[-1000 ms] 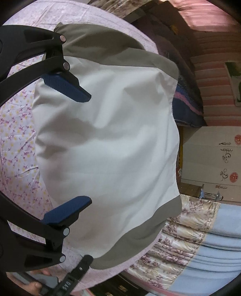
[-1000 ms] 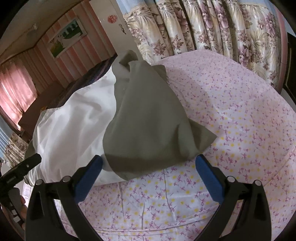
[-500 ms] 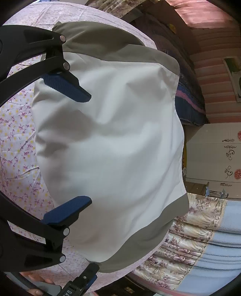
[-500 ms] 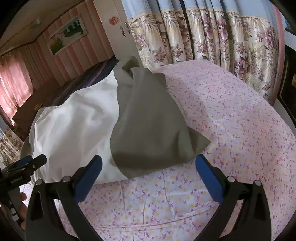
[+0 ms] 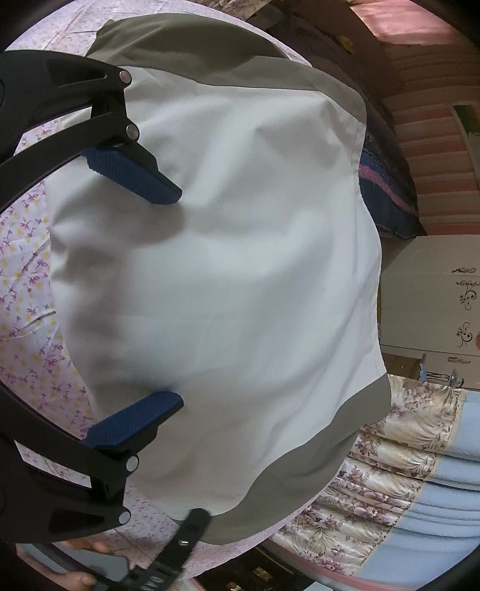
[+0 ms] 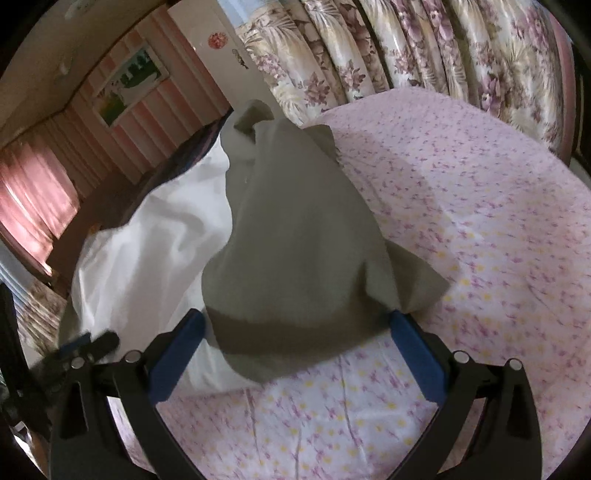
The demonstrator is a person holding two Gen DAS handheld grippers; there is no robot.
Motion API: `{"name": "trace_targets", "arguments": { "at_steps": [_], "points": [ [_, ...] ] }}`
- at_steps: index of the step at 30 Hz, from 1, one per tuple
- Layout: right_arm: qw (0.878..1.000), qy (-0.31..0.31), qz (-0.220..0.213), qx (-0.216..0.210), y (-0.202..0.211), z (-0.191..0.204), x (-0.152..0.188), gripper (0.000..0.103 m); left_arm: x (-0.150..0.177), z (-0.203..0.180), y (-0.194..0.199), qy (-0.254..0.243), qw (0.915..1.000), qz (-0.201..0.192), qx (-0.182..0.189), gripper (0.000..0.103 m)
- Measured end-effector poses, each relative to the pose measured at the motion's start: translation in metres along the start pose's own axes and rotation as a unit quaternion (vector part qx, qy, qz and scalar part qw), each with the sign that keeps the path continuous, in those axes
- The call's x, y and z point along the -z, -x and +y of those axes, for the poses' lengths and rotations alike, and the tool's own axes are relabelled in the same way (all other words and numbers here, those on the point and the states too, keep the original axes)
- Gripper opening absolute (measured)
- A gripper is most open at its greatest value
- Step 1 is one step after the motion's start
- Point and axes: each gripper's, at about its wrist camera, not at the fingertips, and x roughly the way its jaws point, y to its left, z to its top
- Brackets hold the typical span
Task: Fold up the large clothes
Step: 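Smooth the grey fabric flap with the right gripper while the left hovers, then grasp the bundle edge with both grippers and lift it off the bed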
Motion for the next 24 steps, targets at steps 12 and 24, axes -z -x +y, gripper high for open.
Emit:
{"name": "trace_targets", "arguments": {
  "at_steps": [12,24],
  "points": [
    [0.998,-0.061,-0.003,-0.029,0.002,-0.005,-0.010,0.101,-0.005,0.016,0.011,0.023,0.9994,-0.008,-0.025,0.100],
    [0.998,-0.058,-0.009,-0.032,-0.021,0.003,-0.009,0.102,-0.006,0.022,0.004,0.033,0.9994,0.003,-0.005,0.100]
  ]
}}
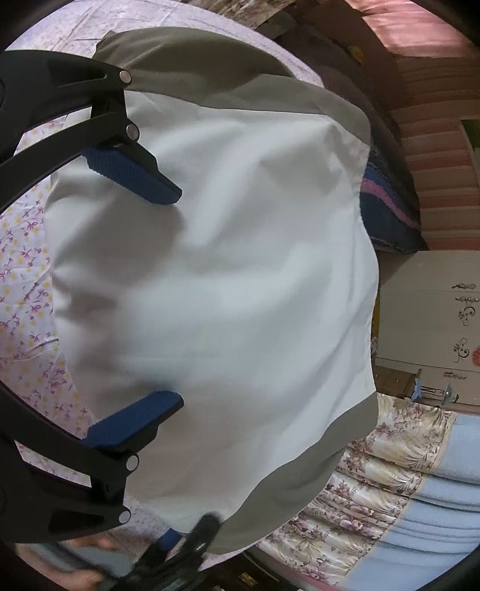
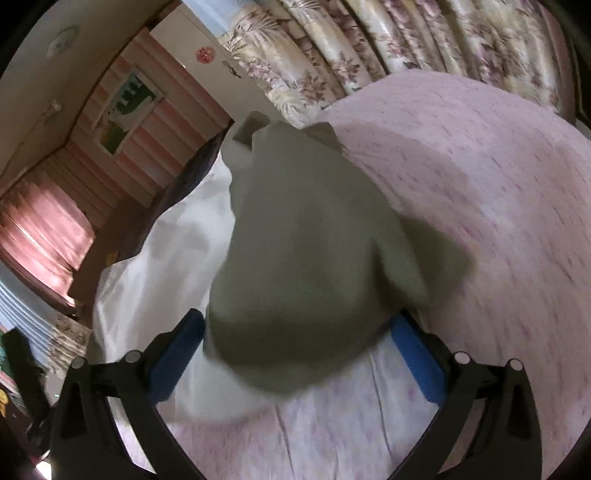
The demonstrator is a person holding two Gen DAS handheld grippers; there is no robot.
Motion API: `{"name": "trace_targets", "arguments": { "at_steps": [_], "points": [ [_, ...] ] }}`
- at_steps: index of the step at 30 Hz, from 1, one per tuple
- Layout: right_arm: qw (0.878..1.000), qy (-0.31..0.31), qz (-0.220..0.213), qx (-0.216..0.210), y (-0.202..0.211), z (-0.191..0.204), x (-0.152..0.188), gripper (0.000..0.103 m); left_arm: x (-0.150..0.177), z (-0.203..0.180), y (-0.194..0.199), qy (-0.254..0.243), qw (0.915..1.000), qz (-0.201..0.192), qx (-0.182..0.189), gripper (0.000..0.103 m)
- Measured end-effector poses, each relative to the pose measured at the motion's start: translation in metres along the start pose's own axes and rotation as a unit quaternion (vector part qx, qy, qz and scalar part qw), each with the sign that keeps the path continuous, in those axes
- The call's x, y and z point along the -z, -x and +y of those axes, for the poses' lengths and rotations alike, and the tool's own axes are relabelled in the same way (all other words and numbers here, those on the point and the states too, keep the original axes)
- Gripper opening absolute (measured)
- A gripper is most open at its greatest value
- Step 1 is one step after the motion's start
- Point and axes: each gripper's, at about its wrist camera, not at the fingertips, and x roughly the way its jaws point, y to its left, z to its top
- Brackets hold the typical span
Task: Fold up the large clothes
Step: 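Grasp the bundle edge with both grippers and lift it off the bed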
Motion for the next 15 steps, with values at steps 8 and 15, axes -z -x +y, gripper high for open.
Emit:
{"name": "trace_targets", "arguments": {
  "at_steps": [8,15],
  "points": [
    [0.999,0.044,-0.018,-0.006,-0.017,0.015,-0.014,0.076,-0.001,0.014,0.009,0.050,0.9971,-0.006,0.057,0.100],
    [0.997,0.064,-0.007,-0.031,-0.009,0.026,-0.016,0.059,-0.001,-0.003,0.025,0.025,0.9953,-0.048,0.081,0.071]
  ]
}}
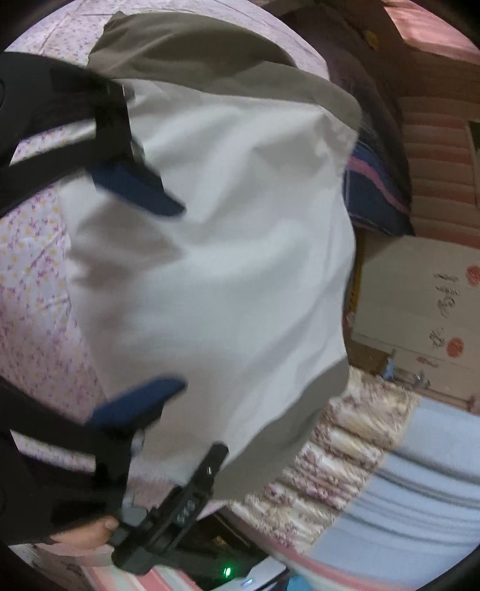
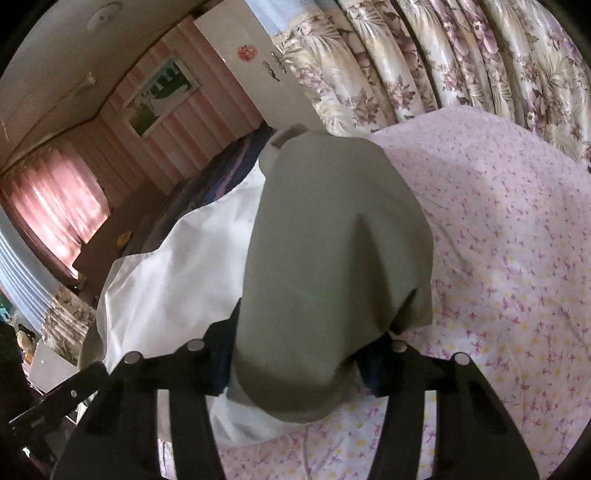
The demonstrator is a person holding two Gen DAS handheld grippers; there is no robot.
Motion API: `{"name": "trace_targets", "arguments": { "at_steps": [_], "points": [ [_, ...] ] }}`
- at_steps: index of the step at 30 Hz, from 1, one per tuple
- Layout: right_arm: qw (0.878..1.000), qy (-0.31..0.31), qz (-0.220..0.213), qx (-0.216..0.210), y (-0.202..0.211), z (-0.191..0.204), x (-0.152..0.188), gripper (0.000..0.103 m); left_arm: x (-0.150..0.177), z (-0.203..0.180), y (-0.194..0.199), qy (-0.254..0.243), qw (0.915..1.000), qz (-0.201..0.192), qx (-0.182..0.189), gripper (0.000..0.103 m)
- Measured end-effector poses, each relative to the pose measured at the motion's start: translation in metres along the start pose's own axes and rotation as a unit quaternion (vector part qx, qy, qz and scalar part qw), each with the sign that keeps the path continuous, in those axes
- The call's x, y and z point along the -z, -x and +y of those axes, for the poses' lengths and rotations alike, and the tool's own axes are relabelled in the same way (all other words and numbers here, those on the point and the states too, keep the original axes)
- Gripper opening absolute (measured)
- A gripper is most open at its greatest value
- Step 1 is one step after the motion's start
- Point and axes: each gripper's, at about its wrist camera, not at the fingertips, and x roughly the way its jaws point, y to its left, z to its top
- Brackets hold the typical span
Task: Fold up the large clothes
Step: 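Grasp the bundle edge with both grippers and lift it off the bed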
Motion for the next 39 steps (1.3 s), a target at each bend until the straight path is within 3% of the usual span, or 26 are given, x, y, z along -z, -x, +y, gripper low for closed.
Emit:
{"name": "trace_targets", "arguments": {
  "at_steps": [1,2,4,7,9,10,11,12,13,15,19,21,24,27,28,29,31,32,35,36,37,38,39],
  "points": [
    [1.000,-0.010,0.003,-0.001,-0.001,-0.003,0.000,0.061,-0.001,-0.003,-0.002,-0.003,0.9999,0.006,0.009,0.060],
    [1.000,-0.029,0.009,-0.003,-0.002,-0.009,0.000,0.067,-0.001,-0.005,-0.006,-0.005,0.9998,0.014,0.013,0.041],
    [0.999,-0.042,0.019,0.003,-0.006,-0.015,0.002,0.073,-0.001,-0.008,-0.015,-0.006,0.9993,0.032,0.016,0.017],
    [0.998,-0.058,0.033,0.003,-0.014,-0.019,0.001,0.081,0.002,0.000,-0.032,0.010,0.9986,0.048,0.022,0.014],
    [0.997,-0.073,0.038,-0.010,-0.021,-0.019,-0.004,0.096,0.004,0.012,-0.048,0.030,0.9966,0.067,0.036,0.013],
    [0.996,-0.074,0.043,-0.011,-0.026,-0.016,-0.007,0.096,0.007,0.018,-0.055,0.043,0.9954,0.074,0.042,0.011],
    [0.996,-0.072,0.051,-0.011,-0.033,-0.009,-0.011,0.092,0.008,0.021,-0.058,0.050,0.9950,0.074,0.045,0.009],
    [0.996,-0.067,0.049,-0.015,-0.036,-0.004,-0.013,0.064,0.009,0.022,-0.058,0.051,0.9950,0.071,0.047,0.009],
    [0.998,-0.051,0.041,-0.013,-0.035,0.003,-0.014,0.052,0.009,0.020,-0.057,0.047,0.9955,0.070,0.044,0.009],
    [1.000,-0.001,0.015,-0.013,-0.025,0.024,-0.016,0.039,0.010,0.017,-0.058,0.036,0.9963,0.070,0.035,0.009],
    [0.993,0.113,-0.029,0.011,0.000,0.076,-0.017,0.034,0.008,0.013,-0.060,0.016,0.9966,0.077,0.023,0.008],
    [0.981,0.187,-0.046,0.025,0.012,0.110,-0.015,0.034,0.006,0.013,-0.060,0.008,0.9965,0.080,0.020,0.008],
    [0.952,0.297,-0.066,0.040,0.025,0.170,-0.006,0.033,0.004,0.024,-0.044,0.010,0.9962,0.079,0.035,0.008],
    [0.920,0.382,-0.071,0.049,0.026,0.229,0.009,0.032,0.007,0.050,0.002,0.020,0.9969,0.057,0.050,0.009],
    [0.910,0.406,-0.070,0.051,0.023,0.247,0.016,0.032,0.009,0.064,0.025,0.020,0.9984,0.041,0.034,0.017],
    [0.901,0.425,-0.068,0.051,0.020,0.261,0.022,0.032,0.011,0.079,0.047,0.015,0.9994,0.027,0.014,0.030],
    [0.869,0.489,-0.061,0.052,0.006,0.307,0.051,0.032,0.012,0.105,0.077,0.001,0.9995,0.008,-0.030,0.044],
    [0.855,0.512,-0.058,0.052,0.001,0.322,0.063,0.032,0.012,0.123,0.090,-0.006,0.9982,0.000,-0.060,0.047],
    [0.781,0.621,-0.033,0.049,-0.026,0.369,0.124,0.032,0.015,0.173,0.113,-0.006,0.9956,-0.009,-0.093,0.048],
    [0.742,0.667,-0.025,0.061,-0.039,0.379,0.151,0.032,0.017,0.193,0.118,0.006,0.9955,-0.009,-0.094,0.048],
    [0.713,0.698,-0.014,0.069,-0.048,0.384,0.171,0.032,0.017,0.205,0.120,0.011,0.9956,-0.007,-0.093,0.049],
    [0.692,0.718,0.012,0.072,-0.063,0.385,0.191,0.032,0.018,0.218,0.120,0.013,0.9958,-0.005,-0.091,0.049],
    [0.690,0.720,0.029,0.071,-0.071,0.385,0.198,0.032,0.018,0.230,0.119,0.015,0.9955,-0.003,-0.093,0.049]
  ]
}}
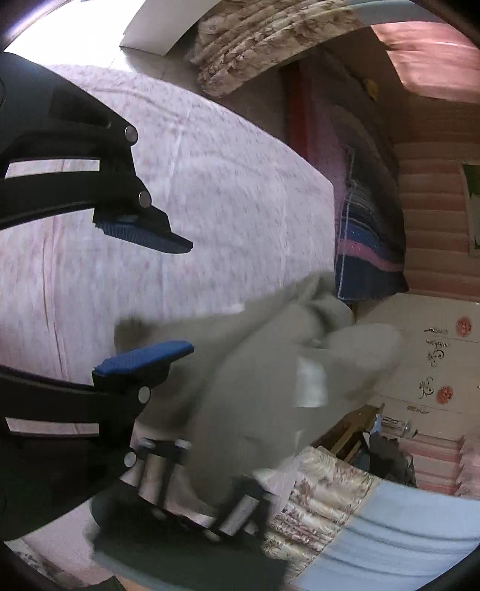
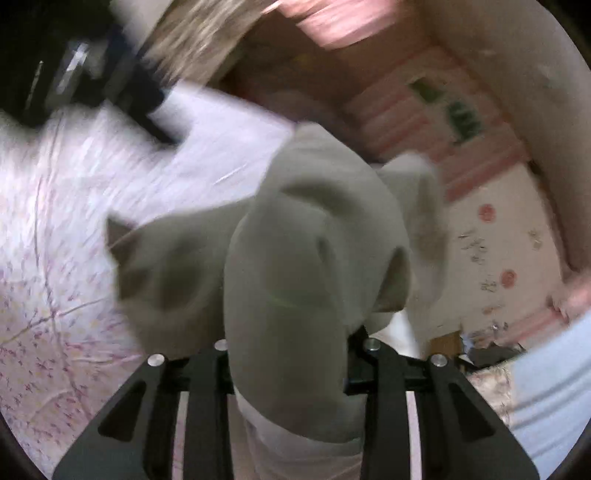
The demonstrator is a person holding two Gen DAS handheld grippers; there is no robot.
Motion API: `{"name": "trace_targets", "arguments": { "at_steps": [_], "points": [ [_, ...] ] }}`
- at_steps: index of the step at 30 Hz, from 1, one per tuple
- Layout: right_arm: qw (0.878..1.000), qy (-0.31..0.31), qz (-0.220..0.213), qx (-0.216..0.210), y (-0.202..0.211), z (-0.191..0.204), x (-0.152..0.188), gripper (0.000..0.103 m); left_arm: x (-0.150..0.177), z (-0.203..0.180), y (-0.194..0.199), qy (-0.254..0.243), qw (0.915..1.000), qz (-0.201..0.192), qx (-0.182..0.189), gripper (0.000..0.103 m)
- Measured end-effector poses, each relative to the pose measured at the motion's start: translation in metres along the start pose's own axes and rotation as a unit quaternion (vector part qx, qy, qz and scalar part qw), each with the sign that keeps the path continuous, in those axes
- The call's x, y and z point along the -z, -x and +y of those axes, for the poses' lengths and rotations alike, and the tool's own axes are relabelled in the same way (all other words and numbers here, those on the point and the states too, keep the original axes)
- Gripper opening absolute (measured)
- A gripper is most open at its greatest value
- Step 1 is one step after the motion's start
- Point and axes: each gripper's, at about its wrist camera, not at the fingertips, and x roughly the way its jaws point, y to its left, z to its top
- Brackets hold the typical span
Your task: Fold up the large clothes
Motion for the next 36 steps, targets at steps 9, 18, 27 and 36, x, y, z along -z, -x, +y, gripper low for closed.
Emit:
{"name": "trace_targets", "arguments": {
  "at_steps": [9,18,27,36],
  "points": [
    [0.996,-0.067,0.020,-0.053,0.013,-0.022,0.004,0.047,-0.002,0.008,0.001,-0.009,0.9999,-0.009,-0.007,0.082],
    [0.968,-0.202,-0.077,-0.127,0.117,-0.106,0.079,0.093,-0.037,-0.020,0.038,-0.032,0.9970,-0.065,0.025,0.099],
    [0.905,-0.411,-0.045,-0.101,0.065,-0.202,0.185,0.093,-0.050,-0.087,0.043,-0.079,0.9918,-0.064,0.077,0.100],
    [0.776,-0.590,0.002,-0.223,-0.039,-0.186,0.246,0.090,-0.055,-0.141,-0.020,-0.105,0.9882,0.001,0.111,0.074]
  ]
}}
